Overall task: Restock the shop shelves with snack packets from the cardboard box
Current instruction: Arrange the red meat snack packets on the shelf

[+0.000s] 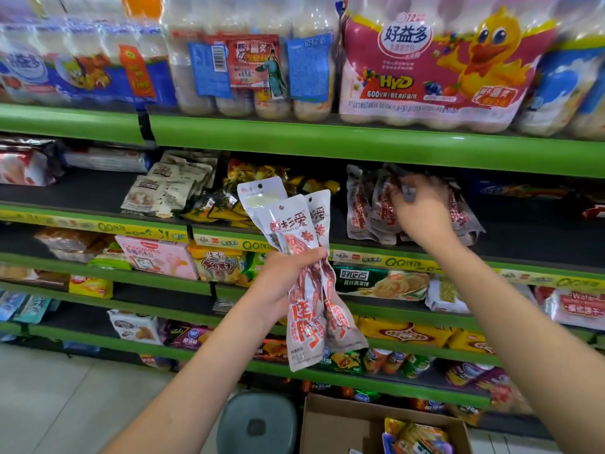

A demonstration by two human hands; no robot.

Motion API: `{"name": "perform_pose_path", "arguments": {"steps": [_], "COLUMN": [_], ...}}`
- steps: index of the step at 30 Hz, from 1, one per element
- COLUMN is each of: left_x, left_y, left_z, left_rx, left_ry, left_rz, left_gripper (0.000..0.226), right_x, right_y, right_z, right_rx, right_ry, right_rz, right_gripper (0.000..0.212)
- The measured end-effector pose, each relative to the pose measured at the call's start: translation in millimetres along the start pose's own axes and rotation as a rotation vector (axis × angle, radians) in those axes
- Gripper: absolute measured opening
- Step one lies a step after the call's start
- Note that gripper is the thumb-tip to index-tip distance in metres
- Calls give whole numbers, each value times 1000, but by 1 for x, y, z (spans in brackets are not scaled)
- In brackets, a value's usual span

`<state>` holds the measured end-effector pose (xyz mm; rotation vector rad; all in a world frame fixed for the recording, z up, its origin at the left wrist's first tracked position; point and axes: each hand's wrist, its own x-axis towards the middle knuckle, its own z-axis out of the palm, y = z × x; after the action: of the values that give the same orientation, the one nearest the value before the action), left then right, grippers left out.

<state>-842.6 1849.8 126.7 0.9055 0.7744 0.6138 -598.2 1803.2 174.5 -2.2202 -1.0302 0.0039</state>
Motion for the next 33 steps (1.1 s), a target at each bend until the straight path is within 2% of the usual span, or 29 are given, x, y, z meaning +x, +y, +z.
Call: {"name": "perform_pose_path", "arguments": {"steps": [1,3,6,8,12,14,17,20,23,27,33], "left_x": [1,1,2,1,0,0,1,1,-1,-2,-5], "left_y": [0,-2,-5,-8,-15,-17,-14,-9,-3,-3,-10], "left_z": [2,7,16,22,27,27,26,26,26,23,19], "left_rx": [0,-7,-24,-11,25,27,34,26,17,79,84], "left_ry": [-5,-17,-49,-61,-95,-114,-107,-94,-84,-46,-16], "left_rz": [-3,-1,17,11,-2,-6,-35,-53,-40,9,-2], "left_gripper": [20,19,23,20,24,27,17,21,9,8,15], "right_x": [-21,-72,-135,-159,-177,-180,-185,-187,-188,-188,-190], "right_y": [-6,-17,-21,-16,1,11,24,32,37,43,47], "right_z": [-6,-15,-11,0,8,5,1,-2,-4,-9,-14], "right_rx": [117,287,425,472,563,627,804,1023,1076,1147,1161], "right_ry": [-35,-248,-572,-673,-634,-631,-633,-587,-532,-478,-491], "right_rz": [-71,-155,-106,-32,71,111,178,214,236,292,286], "right_gripper": [33,33,45,51,58,48,28,27,25,29,33]}}
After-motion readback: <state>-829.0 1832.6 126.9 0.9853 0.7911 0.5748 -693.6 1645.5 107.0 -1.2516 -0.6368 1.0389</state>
